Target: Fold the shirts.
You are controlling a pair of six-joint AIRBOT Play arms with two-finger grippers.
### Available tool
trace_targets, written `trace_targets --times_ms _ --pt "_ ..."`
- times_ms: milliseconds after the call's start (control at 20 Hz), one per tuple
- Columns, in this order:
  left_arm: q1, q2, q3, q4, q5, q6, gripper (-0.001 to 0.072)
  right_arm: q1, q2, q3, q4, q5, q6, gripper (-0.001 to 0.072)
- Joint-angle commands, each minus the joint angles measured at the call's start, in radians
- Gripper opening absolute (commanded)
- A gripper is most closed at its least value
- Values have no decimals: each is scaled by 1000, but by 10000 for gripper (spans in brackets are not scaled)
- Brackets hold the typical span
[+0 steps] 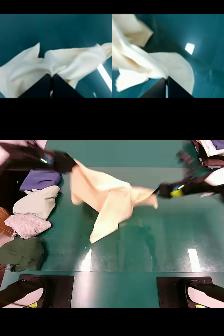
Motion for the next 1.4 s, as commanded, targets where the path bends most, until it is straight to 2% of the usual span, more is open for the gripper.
trace_targets --times_ms 0,150,350,500,600,750,850,1100,1350 --pt "0 170 124 41 -12 -4 21 -98 148 198 -34 83 14 15" --pt "0 257 211 40 -33 -5 21 -158 254 343 -34 86 13 14" --pt "0 258 317 -21 -93 -5 21 -250 330 511 -34 107 13 14" --pt "0 226 289 -42 -152 -11 21 -283 298 600 -34 190 14 14" --pt "-3 178 228 -53 -251 -37 21 -271 237 615 -33 288 54 14" --pt "-51 103 30 -52 -365 -40 21 -203 132 505 -35 427 66 15" --pt "-107 77 -163 -52 -346 -39 21 -154 77 366 -35 456 66 14" --pt "-230 53 -605 -54 -143 -39 23 -97 25 30 -35 307 63 14" --pt "-233 53 -765 -71 -70 -39 24 -100 27 -118 -34 261 63 14"
